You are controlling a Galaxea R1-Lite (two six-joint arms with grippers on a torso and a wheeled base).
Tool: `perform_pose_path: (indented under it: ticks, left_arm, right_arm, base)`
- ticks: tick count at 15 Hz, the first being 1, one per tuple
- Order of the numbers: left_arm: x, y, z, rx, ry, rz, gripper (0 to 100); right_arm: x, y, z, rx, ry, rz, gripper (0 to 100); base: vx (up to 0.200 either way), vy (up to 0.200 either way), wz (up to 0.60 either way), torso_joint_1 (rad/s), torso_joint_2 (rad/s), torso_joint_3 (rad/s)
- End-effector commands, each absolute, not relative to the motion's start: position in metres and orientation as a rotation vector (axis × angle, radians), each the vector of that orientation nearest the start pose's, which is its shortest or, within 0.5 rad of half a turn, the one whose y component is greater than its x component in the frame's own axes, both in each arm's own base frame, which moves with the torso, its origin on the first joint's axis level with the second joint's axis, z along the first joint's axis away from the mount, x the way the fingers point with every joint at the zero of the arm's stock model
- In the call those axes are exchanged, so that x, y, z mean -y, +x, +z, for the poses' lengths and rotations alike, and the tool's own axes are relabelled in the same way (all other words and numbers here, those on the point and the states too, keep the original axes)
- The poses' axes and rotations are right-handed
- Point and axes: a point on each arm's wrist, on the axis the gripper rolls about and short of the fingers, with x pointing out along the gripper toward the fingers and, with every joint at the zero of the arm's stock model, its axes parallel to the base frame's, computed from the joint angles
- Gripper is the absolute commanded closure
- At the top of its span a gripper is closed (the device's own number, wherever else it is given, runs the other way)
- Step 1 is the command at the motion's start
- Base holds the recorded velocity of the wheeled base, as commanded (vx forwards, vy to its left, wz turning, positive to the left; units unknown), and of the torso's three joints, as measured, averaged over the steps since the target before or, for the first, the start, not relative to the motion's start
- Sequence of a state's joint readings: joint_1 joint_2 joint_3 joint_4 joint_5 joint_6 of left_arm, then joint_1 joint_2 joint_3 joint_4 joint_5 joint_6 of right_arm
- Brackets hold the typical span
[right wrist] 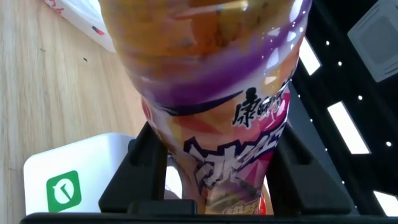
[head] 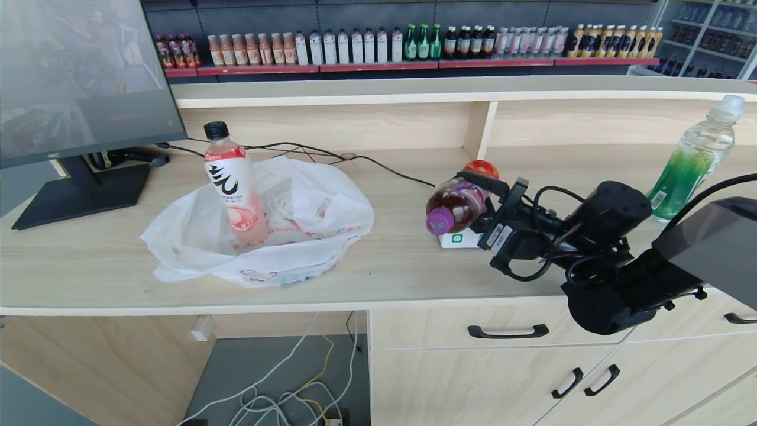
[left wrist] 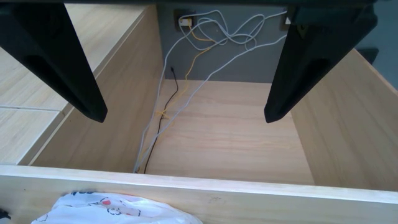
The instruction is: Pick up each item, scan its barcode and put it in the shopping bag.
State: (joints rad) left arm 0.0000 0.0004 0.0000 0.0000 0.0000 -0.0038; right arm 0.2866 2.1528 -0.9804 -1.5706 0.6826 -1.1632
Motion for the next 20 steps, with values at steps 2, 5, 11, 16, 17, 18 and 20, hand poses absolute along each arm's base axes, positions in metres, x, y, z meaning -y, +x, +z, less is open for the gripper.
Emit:
perform_pose_path:
  ticks: [2, 5, 11, 16, 17, 18, 20]
  left_arm:
    - [0.0, -0.0228, 0.0755, 0.0, -0.005, 0.0, 0]
    - [0.0, -0.0228, 0.0755, 0.0, -0.005, 0.0, 0]
    - [0.0, -0.0228, 0.0755, 0.0, -0.005, 0.0, 0]
    - [0.0, -0.0228, 0.0755, 0.0, -0.005, 0.0, 0]
    - [0.0, -0.0228, 0.0755, 0.0, -0.005, 0.0, 0]
    - [0.0, -0.0228, 0.0755, 0.0, -0.005, 0.0, 0]
    - [0.0, -0.0228, 0.0755, 0.0, -0.005, 0.0, 0]
  right_arm:
    - [-0.1246, 0.3723, 0.1553, 0.915, -1.131, 0.615, 100]
    - [-0.1252, 0.3721, 0.1553, 0.915, -1.129, 0.617, 100]
    - [-0.1257, 0.3675, 0.1571, 0.916, -1.127, 0.622, 100]
    - [-0.1252, 0.3679, 0.1588, 0.919, -1.126, 0.618, 100]
    - [-0.1263, 0.3674, 0.1584, 0.919, -1.124, 0.622, 100]
    - [-0.1273, 0.3665, 0.1596, 0.924, -1.124, 0.622, 100]
    - [-0.1266, 0.3645, 0.1627, 0.928, -1.124, 0.617, 100]
  base:
    - [0.0, 0.0, 0.0, 0.0, 0.0, 0.0]
    - [0.0, 0.0, 0.0, 0.0, 0.0, 0.0]
    - [0.0, 0.0, 0.0, 0.0, 0.0, 0.0]
    - [0.0, 0.0, 0.0, 0.0, 0.0, 0.0]
    - [0.0, 0.0, 0.0, 0.0, 0.0, 0.0]
    - [0.0, 0.0, 0.0, 0.0, 0.0, 0.0]
    - [0.0, 0.0, 0.0, 0.0, 0.0, 0.0]
